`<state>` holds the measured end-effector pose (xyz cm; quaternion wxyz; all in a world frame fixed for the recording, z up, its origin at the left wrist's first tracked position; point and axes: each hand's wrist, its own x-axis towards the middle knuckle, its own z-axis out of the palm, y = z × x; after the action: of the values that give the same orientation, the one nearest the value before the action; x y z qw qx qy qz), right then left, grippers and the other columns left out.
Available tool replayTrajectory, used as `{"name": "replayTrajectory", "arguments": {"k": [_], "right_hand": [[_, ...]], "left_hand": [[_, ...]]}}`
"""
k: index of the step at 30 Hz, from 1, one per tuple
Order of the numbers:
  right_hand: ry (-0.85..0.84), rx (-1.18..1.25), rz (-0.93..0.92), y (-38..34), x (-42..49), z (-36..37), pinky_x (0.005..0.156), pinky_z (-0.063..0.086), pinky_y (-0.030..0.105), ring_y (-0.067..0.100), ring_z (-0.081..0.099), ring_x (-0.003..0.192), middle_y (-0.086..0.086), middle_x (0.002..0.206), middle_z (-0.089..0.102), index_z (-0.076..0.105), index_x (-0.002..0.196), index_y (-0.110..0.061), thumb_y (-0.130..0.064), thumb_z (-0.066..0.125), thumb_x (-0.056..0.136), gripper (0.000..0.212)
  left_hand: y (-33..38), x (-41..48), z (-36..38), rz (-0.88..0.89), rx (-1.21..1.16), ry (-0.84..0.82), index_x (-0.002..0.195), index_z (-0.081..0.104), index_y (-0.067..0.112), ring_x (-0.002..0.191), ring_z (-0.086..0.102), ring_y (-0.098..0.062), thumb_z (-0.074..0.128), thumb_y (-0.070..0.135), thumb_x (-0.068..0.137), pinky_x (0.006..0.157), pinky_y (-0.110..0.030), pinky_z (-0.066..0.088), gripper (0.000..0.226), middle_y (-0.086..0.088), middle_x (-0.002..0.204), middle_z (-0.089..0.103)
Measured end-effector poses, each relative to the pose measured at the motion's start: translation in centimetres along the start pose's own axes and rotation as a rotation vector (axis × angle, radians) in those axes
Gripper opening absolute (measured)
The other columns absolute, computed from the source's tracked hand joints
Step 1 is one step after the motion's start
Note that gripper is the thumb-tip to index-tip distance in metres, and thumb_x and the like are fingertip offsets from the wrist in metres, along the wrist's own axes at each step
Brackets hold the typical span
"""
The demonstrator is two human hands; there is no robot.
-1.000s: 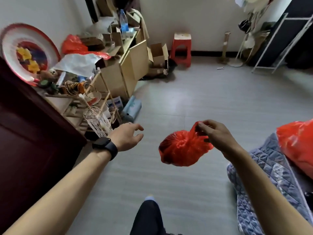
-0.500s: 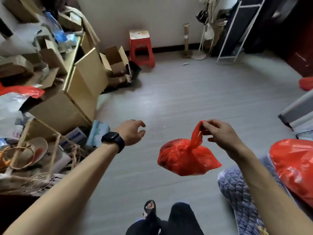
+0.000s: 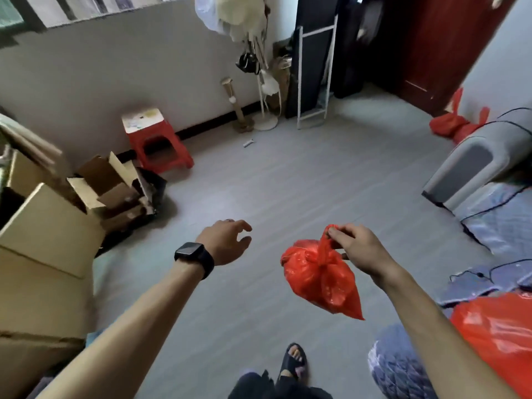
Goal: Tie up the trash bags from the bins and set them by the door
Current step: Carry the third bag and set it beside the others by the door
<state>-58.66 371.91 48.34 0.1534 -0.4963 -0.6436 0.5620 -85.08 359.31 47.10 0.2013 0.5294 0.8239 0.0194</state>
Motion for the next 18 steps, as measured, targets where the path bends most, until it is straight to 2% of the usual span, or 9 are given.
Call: {"name": "replayTrajectory", "arguments": {"k": [3,7,12,15,18], "right_hand": [[0.04,0.024,0.03,-2.0,6.0,-3.3,0.07,0.053,0.032,0.033,0.069,0.097,0.018,0.1,0.073,0.07,0.096,-0.002,-0.03,0.057,0.096,0.031],[0.09,0.022,0.013,-4.1,13.7,-7.6,0.073,0.052,0.034,0.029,0.07,0.089,0.017,0.097,0.073,0.069,0.095,0.002,-0.031,0.057,0.096,0.034],[0.16,0.056,0.027,-6.7,24.6,-13.0,0.065,0.049,0.02,0.008,0.066,0.075,0.007,0.085,0.069,0.068,0.095,0.004,-0.028,0.056,0.098,0.033],[0.198,0.052,0.053,-7.8,30.5,-15.9,0.062,0.05,0.016,0.013,0.068,0.078,0.011,0.088,0.071,0.069,0.095,0.001,-0.03,0.057,0.097,0.033],[0.269,0.036,0.087,-9.4,36.5,-19.5,0.07,0.048,0.029,0.025,0.068,0.08,0.013,0.088,0.072,0.069,0.093,-0.002,-0.037,0.059,0.095,0.035]], "left_hand": [[1.9,7.9,-3.1,0.051,0.003,0.017,0.127,0.054,0.039,0.118,0.053,-0.017,0.049,0.046,0.094,0.095,-0.034,0.045,0.034,0.009,0.126,0.059],[4.7,18.1,-6.0,0.116,0.024,0.002,0.127,0.054,0.037,0.117,0.054,-0.018,0.05,0.046,0.093,0.098,-0.036,0.045,0.035,0.007,0.126,0.06],[9.3,32.6,-9.4,0.228,0.032,-0.009,0.128,0.054,0.037,0.117,0.055,-0.019,0.049,0.045,0.094,0.097,-0.034,0.045,0.035,0.007,0.127,0.059],[12.2,40.4,-11.2,0.314,0.028,-0.021,0.127,0.055,0.037,0.118,0.055,-0.018,0.05,0.044,0.094,0.097,-0.033,0.045,0.034,0.007,0.127,0.06],[15.3,49.7,-13.7,0.384,0.028,-0.031,0.126,0.055,0.037,0.118,0.055,-0.019,0.049,0.044,0.095,0.096,-0.034,0.046,0.033,0.006,0.125,0.06]]}}
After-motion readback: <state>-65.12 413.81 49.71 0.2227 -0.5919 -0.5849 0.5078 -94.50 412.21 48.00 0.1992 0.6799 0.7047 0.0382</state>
